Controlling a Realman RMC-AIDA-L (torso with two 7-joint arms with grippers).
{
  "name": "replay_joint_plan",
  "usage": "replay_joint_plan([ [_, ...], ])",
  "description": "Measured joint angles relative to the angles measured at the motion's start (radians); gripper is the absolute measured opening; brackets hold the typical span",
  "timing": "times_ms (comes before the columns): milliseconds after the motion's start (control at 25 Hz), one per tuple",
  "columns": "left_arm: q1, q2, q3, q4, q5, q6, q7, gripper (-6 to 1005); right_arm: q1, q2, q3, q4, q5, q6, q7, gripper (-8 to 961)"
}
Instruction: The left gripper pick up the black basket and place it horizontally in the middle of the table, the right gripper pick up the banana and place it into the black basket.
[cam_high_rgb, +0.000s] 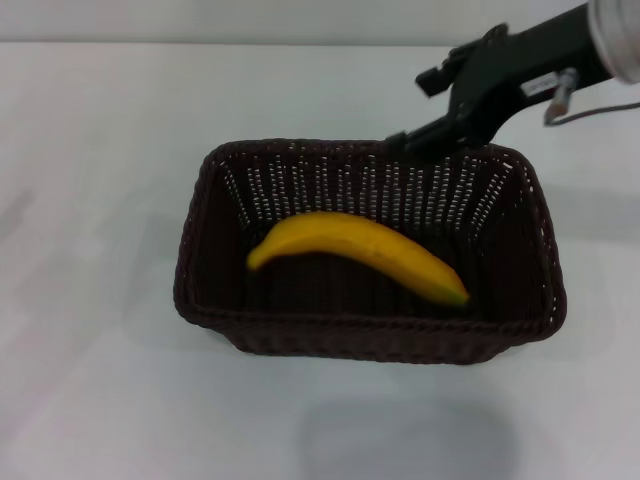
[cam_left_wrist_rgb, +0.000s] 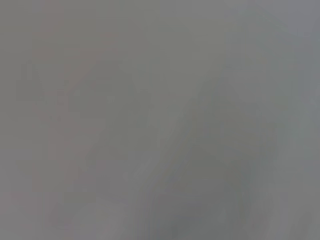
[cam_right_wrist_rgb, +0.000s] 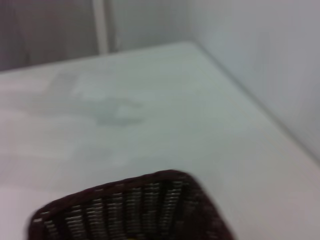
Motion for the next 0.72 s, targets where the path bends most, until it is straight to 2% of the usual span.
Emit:
replay_joint_plan([
  [120,0.0,-0.002,0.0,-0.001,-0.001,0.0,0.02,676,-0.065,0.0,0.087,0.006,0.061,-0.028,-0.077,781],
  [240,0.009,-0.008,0.0,-0.003,-0.016,0.0,0.074,676,-0.161,0.0,0.18,-0.015,0.156,-0.116,-0.202,796],
  [400,0.037,-0.02,-0.001,-0.005,-0.069,-0.002,0.177,676,-0.306,-0.002,0.221,-0.124,0.35,-0.334,-0.426,792],
  [520,0.063,-0.023,-0.016,-0.037,-0.127,-0.005,0.256,676,-0.369,-0.004,0.231,-0.305,0.582,-0.464,-0.658,788],
  [560,0.068,-0.025,-0.024,-0.049,-0.141,-0.005,0.28,676,-0.378,-0.005,0.244,-0.402,0.678,-0.484,-0.763,787],
  [720,0.081,-0.042,-0.082,-0.103,-0.173,-0.007,0.372,676,-0.36,-0.005,0.324,-0.729,0.957,-0.477,-1.118,784],
])
